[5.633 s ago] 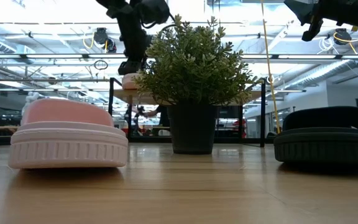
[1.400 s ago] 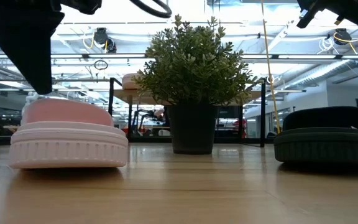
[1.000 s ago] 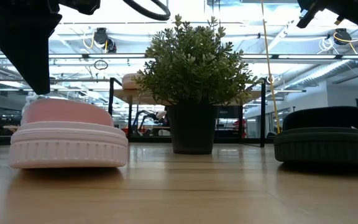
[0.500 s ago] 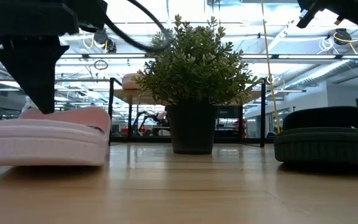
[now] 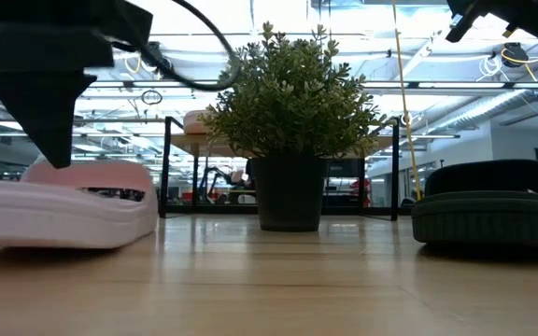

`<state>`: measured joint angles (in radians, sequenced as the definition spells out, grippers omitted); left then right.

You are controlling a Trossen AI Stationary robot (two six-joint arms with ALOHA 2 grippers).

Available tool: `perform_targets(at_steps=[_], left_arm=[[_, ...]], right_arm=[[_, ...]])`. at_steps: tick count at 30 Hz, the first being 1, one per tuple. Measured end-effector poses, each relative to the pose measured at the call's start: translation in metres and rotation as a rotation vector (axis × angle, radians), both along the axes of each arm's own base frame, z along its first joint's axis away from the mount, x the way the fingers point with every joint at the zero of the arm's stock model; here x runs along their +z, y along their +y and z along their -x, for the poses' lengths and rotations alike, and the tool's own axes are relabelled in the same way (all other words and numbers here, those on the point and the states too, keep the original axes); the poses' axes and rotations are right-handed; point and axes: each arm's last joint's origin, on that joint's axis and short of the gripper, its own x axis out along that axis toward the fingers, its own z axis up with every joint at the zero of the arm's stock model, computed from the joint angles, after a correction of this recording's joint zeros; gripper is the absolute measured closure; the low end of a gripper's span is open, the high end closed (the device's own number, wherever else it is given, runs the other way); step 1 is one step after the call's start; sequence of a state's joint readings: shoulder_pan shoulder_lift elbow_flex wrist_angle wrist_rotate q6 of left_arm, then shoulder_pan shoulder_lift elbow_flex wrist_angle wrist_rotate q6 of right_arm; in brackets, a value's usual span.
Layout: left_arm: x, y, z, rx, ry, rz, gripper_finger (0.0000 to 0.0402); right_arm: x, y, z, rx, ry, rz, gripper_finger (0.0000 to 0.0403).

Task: Pick and place slides into the shelf
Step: Put the pink slide on the shelf

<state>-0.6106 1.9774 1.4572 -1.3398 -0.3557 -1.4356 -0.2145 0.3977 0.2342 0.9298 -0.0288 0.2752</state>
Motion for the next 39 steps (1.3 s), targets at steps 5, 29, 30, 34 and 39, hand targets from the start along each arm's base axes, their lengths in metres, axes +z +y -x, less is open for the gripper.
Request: perform_targets(at_steps=[5, 29, 30, 34, 39], left_arm=[[0.002, 0.004, 0.005, 0.023, 0.035, -0.046, 0.0305], [-0.013, 0.010, 0.003, 0.004, -0.038, -0.096, 0.0393], [-0.011, 0.010, 0.003, 0.003, -0.029, -0.102, 0.0395], [0.001, 0.009, 0.002, 0.002, 0.009, -0.097, 0.0400], [0.033, 0.002, 0.003, -0.012, 0.059, -0.122, 0.0401]], right_arm=[[0.000, 0.000, 0.000, 0.000, 0.000, 0.000, 0.0255], [0.000, 0.000, 0.000, 0.000, 0.000, 0.000, 0.0255], [0.000, 0.000, 0.000, 0.000, 0.000, 0.000, 0.0255], [0.000, 0.000, 0.000, 0.000, 0.000, 0.000, 0.0255], [0.000, 0.000, 0.000, -0.001, 0.000, 0.000, 0.0255]])
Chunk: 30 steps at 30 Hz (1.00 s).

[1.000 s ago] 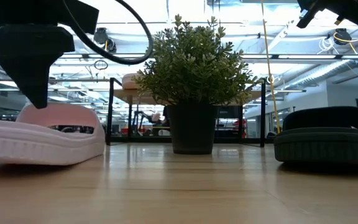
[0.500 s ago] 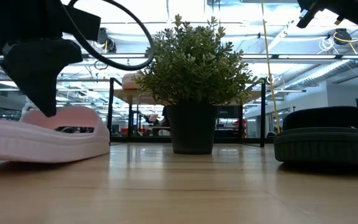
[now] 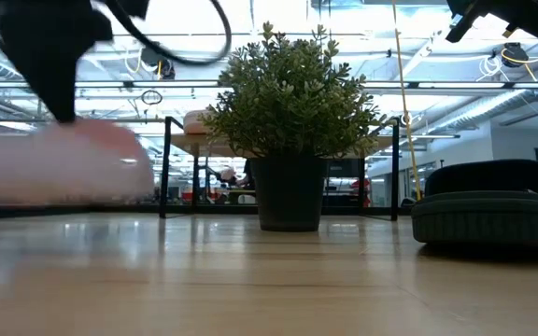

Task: Pick and place slides into the shelf
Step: Put the pink slide on the shelf

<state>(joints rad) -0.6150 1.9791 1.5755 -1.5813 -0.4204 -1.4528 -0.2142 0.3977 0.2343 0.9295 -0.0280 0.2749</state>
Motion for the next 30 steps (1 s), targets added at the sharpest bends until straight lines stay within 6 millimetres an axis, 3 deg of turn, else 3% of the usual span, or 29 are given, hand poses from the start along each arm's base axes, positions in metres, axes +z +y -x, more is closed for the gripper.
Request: perform_targets(at_steps=[6, 15, 30], left_arm=[[0.028, -0.006, 0.000, -0.040, -0.092, 0.049, 0.0401], [0.046, -0.013, 0.007, -0.065, -0.118, 0.137, 0.0402], [0.092, 0.008, 0.024, -0.182, -0.250, 0.111, 0.0401]], right_arm=[[0.000, 0.000, 0.000, 0.000, 0.000, -0.001, 0.0255], [0.000, 0.000, 0.000, 0.000, 0.003, -0.001, 0.0255], [0.000, 0.000, 0.000, -0.003, 0.005, -0.004, 0.0255]])
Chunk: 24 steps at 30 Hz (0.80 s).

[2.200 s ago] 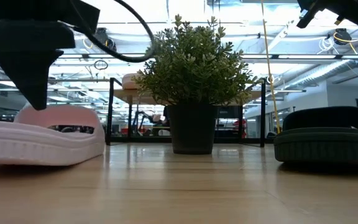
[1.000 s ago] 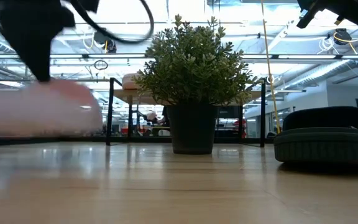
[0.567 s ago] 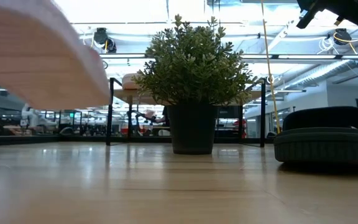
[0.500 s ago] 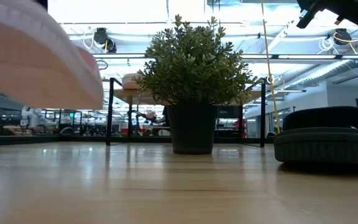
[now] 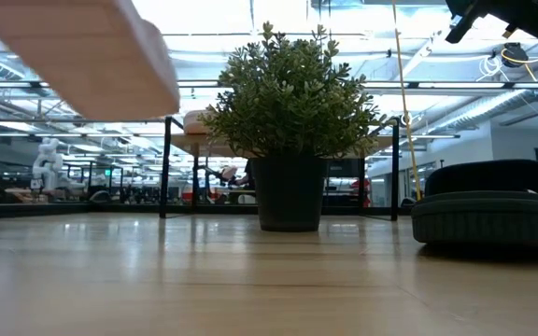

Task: Pick and place slides into the shelf
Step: Put the pink slide on the shelf

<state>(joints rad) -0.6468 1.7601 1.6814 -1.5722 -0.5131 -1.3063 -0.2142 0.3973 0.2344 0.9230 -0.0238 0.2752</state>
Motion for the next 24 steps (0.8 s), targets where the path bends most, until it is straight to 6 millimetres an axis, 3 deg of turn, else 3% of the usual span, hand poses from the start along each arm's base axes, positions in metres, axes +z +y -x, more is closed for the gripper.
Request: perform_targets(at_steps=[12, 20, 24], left_arm=[[0.052, 0.050, 0.015, -0.168, -0.091, -0.135, 0.0401], [0.114, 0.093, 0.015, -0.265, -0.169, -0.352, 0.0401], [0.143, 0.123, 0.016, -0.228, -0.185, -0.435, 0.0401]], right_arm=[[-0.001, -0.002, 0.000, -0.054, -0.001, -0.042, 0.0255], [-0.002, -0.004, -0.001, -0.114, 0.014, -0.079, 0.0255], [-0.002, -0.005, 0.000, -0.144, 0.008, -0.081, 0.0255]])
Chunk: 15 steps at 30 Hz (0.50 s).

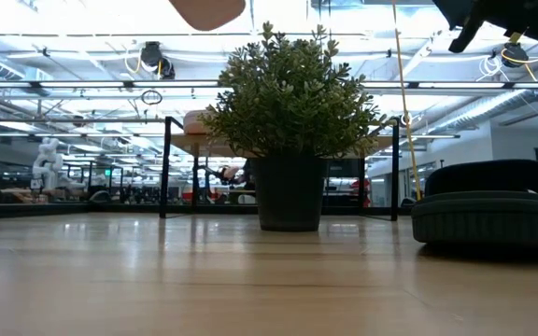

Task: Pick and place slides into the shelf
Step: Put the pink slide on the shelf

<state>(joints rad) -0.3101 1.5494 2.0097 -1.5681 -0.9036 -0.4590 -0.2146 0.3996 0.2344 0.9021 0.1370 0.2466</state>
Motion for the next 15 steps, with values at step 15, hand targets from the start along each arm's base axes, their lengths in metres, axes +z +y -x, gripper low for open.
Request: perform_targets(at_steps=[15], left_arm=[[0.039, 0.092, -0.056, 0.089, -0.170, -0.215, 0.0401]], right_arm=[[0.000, -0.004, 0.002, -0.164, -0.001, -0.043, 0.0255]])
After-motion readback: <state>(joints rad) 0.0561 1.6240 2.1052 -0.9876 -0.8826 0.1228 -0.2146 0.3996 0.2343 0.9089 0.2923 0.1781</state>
